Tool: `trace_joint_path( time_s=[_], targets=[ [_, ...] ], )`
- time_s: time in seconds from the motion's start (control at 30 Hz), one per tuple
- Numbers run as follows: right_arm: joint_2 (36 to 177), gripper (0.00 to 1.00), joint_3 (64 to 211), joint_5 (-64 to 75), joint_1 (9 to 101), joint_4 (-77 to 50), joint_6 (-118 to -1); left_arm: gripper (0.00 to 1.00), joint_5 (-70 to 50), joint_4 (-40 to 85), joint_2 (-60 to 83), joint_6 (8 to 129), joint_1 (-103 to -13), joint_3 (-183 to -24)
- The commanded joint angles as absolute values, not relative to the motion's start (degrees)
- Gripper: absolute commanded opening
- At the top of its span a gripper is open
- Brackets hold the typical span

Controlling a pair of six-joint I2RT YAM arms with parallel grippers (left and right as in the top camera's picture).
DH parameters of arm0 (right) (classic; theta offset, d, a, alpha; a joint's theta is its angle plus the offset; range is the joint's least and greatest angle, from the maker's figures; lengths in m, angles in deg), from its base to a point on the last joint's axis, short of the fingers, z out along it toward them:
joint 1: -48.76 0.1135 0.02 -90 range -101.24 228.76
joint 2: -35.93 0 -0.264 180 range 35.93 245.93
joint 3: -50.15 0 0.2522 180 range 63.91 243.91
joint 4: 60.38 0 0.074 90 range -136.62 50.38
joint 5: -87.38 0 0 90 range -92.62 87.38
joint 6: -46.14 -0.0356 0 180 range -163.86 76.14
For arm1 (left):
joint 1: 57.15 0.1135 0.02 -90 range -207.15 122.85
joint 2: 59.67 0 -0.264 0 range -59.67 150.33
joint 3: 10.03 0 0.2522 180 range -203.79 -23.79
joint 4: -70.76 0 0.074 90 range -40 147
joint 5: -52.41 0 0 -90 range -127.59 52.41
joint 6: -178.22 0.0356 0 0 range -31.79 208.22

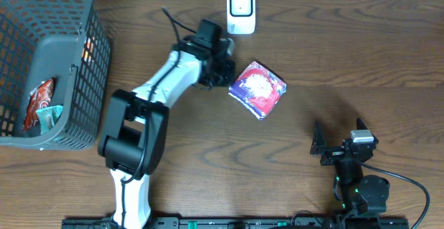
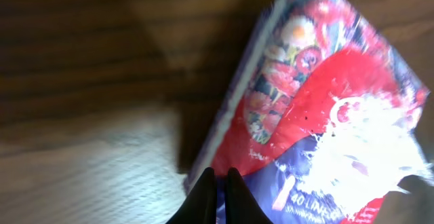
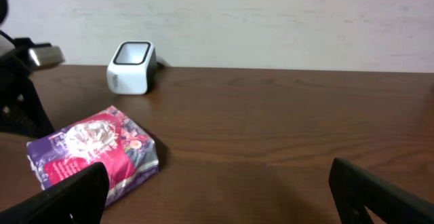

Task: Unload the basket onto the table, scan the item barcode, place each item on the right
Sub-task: 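Hold the package under the scanner, then release it on the table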

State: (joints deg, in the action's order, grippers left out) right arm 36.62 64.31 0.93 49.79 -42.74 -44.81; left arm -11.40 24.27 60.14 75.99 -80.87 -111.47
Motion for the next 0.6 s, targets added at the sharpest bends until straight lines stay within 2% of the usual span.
trace_joint_path(
  time_s=[0.0, 0.27, 0.43, 0.57],
  targets=[
    [36.3, 0.99, 64.2, 0.7, 50.3, -42.5, -44.2, 0.08, -16.3, 23.2, 60.4, 75.2, -82.2, -111.2],
    [36.3, 0.99, 64.2, 0.7, 50.3, -42.5, -44.2, 0.07, -14.3, 13.4, 60.4, 74.0, -86.4, -111.2],
    [36.3, 0.99, 64.2, 0.7, 50.3, -42.5, -44.2, 0.08, -9.3, 13.6, 60.3, 73.9, -88.7, -111.4],
    [36.3, 0.99, 64.2, 0.7, 50.3, -42.5, -44.2, 0.08, -10.1, 13.8, 60.1, 74.0, -88.5, -112.3]
  ],
)
